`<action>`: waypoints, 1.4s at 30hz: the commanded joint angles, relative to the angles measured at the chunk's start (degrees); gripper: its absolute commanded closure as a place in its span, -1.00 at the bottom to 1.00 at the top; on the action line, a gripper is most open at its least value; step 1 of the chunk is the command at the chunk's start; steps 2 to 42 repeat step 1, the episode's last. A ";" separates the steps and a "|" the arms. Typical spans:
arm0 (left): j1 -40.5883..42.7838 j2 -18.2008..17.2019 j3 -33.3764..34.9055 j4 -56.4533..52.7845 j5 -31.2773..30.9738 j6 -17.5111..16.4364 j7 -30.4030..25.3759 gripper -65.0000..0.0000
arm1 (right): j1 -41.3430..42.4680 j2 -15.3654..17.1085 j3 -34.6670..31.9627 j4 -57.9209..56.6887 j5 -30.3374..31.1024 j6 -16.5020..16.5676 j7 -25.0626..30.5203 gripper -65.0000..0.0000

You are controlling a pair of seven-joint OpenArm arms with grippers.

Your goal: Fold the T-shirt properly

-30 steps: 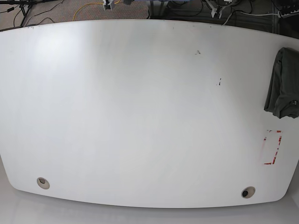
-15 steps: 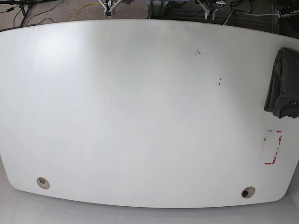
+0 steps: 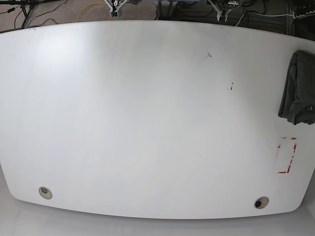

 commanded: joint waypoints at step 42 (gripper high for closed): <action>0.17 -0.32 -0.04 0.01 0.02 0.09 -0.17 0.24 | -0.44 0.13 0.19 0.17 0.67 0.32 0.41 0.85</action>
